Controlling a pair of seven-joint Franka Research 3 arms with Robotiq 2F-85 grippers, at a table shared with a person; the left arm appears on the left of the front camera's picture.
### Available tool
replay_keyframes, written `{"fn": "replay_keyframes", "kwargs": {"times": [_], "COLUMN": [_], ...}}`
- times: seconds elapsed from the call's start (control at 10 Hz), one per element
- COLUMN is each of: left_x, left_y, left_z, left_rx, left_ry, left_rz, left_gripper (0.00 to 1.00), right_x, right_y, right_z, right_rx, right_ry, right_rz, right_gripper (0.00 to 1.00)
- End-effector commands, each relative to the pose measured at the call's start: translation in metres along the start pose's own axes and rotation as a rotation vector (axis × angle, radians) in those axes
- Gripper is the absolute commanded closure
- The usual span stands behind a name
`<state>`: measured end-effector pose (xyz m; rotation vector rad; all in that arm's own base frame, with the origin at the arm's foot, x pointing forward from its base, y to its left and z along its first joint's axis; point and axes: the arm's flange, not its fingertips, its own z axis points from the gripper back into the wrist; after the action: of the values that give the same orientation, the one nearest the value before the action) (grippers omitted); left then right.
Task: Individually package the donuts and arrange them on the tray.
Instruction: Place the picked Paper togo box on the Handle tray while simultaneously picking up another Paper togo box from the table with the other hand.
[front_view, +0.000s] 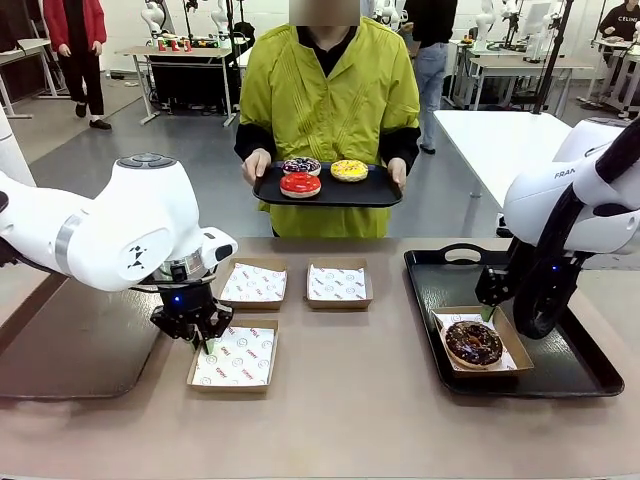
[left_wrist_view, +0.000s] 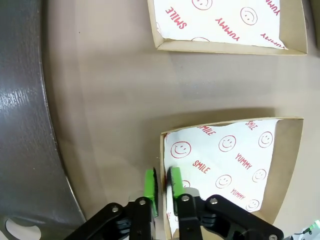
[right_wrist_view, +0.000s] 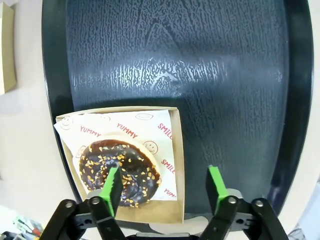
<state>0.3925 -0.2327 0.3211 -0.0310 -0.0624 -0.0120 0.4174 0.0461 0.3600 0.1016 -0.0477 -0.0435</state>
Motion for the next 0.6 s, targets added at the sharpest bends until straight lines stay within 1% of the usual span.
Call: {"fn": "replay_keyframes", "kwargs": {"times": [0.0,0.1,0.2,0.4,0.5], "left_x": [-0.0042,-0.0043,-0.0040,-0.0031,-0.0013], "left_y": [0.0023,0.0026,0.0027,0.0030,0.0026], "left_z": [0.0050,0.0056,0.0061,0.0085,0.0121], "left_rx": [-0.020,-0.020,-0.018,-0.018,-0.008], "left_ry": [-0.003,0.001,0.004,0.013,0.026], "left_rz": [-0.006,-0.004,-0.002,-0.004,0.003], "left_gripper": [1.00,1.00,1.00,1.00,1.00], "right_x": [0.0030,0.0029,0.0025,0.0005,-0.0037], "right_y": [-0.0003,-0.0004,-0.0005,-0.0010,-0.0020], "right_z": [0.0032,0.0037,0.0043,0.0069,0.0131], "right_rx": [0.039,0.044,0.045,0.047,0.069], "right_ry": [0.020,0.023,0.023,0.024,0.040], "right_rz": [0.012,0.009,0.009,0.009,0.010], "right_gripper": [0.00,0.05,0.00,0.00,0.00]}}
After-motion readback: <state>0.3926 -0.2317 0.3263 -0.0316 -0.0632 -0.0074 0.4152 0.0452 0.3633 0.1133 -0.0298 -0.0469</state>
